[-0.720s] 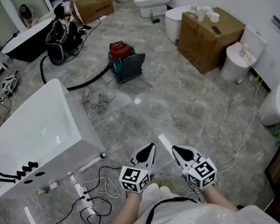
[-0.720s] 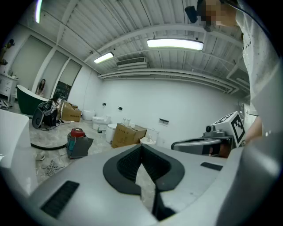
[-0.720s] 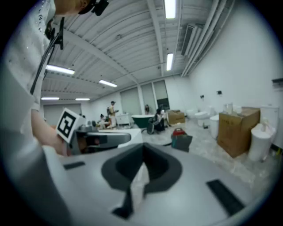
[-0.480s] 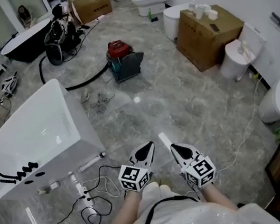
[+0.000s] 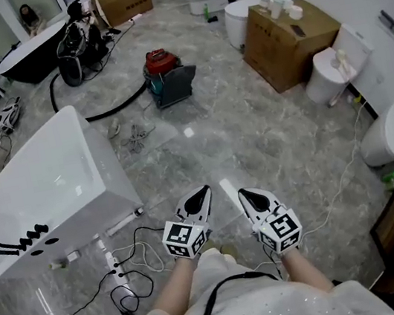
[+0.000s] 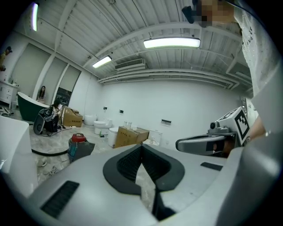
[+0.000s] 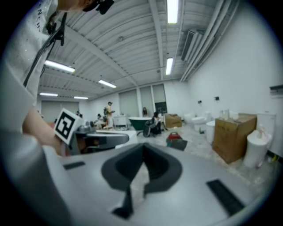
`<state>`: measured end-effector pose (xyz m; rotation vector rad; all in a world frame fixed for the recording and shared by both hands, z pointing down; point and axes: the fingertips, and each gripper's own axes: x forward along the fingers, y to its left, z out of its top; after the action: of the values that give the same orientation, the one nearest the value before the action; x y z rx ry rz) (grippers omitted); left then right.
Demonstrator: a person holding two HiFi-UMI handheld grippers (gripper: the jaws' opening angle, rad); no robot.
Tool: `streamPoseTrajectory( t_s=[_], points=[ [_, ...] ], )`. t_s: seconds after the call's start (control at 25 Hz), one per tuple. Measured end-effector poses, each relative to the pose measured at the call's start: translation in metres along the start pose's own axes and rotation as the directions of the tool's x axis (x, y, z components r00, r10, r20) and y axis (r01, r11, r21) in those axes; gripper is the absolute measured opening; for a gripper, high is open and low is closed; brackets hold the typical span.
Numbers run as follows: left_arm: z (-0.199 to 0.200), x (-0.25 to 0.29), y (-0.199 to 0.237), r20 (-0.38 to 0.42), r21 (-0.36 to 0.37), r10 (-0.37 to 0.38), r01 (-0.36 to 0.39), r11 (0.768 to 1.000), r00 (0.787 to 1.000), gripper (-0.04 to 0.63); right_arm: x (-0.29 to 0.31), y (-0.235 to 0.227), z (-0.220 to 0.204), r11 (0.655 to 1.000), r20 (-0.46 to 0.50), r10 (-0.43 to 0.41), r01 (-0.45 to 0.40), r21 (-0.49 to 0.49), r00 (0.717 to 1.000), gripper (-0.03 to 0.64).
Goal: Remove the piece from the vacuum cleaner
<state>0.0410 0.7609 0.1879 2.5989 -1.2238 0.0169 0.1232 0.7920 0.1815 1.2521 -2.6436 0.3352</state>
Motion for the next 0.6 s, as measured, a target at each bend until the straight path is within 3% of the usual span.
streamPoseTrajectory(
  t_s=[0.36,0.6],
  points=[
    [-0.022,0.018,-0.021,-0.02,-0.031,-0.013,0.012,0.999,1.0,0.023,-0.028,-0.026,-0.021,0.997,-0.009,-0.012,0.013,0.074,1.0,0.014],
    [-0.017,0.055,-0.014,-0.009,-0.015,-0.025,0.025,1.0,1.0,0.023,-0.009,-0.048,-0.009,0.999,0.016,0.01,-0.011,0.053,1.0,0.015]
  ],
)
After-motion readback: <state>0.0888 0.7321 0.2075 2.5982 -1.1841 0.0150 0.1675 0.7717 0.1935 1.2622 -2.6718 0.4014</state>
